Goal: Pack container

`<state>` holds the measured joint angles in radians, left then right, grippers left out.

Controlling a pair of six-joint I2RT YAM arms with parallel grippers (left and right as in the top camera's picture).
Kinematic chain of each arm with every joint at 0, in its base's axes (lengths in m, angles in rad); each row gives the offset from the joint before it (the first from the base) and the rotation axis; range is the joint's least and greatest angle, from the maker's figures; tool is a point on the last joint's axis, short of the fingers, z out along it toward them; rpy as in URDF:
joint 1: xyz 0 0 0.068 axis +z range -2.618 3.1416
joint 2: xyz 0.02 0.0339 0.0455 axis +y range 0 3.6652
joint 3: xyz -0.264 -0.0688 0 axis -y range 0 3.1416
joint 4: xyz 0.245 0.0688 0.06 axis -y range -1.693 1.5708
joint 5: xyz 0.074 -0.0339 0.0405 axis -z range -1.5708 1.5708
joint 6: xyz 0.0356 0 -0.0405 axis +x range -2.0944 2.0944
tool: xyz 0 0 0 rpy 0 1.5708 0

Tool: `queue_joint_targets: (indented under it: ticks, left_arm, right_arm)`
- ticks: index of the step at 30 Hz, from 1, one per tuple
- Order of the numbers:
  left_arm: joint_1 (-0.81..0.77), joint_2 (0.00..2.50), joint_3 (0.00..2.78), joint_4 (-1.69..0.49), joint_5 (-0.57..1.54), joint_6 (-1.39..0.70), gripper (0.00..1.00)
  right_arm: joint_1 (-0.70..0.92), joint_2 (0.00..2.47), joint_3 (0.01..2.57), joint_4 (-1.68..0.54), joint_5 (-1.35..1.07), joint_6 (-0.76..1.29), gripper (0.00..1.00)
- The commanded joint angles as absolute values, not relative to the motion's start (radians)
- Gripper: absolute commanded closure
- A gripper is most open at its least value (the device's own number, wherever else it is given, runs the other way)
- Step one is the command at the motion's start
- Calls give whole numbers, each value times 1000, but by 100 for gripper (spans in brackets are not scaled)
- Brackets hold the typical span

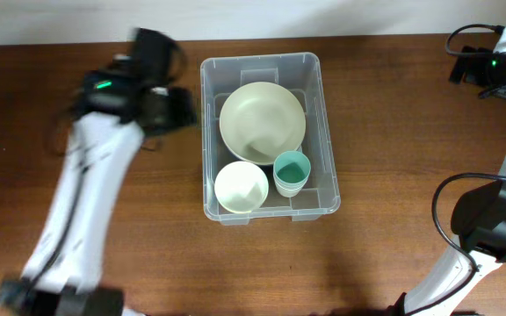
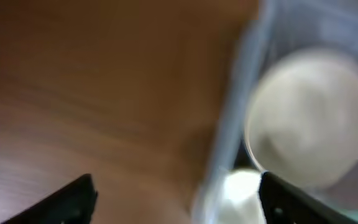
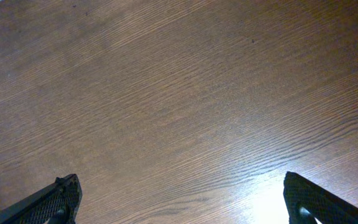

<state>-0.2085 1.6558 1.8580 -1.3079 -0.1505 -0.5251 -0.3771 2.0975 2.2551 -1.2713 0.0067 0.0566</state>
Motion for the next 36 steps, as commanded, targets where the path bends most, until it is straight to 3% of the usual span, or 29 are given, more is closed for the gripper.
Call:
queue_joint_targets:
  ticks: [1,14,36]
  left_arm:
    - [-134,1490,1892,-1313,-293,-530,2]
    - [-78,1288,1892,-1324,-295,-530,0]
    - [-78,1280,1892,-1257,-293,-530,0]
  right_arm:
    - [-377,2083,2270,-1269,4,64,1]
    - [-377,2083,2270,-1269,4,64,1]
    - [-377,2083,2270,-1269,4,64,1]
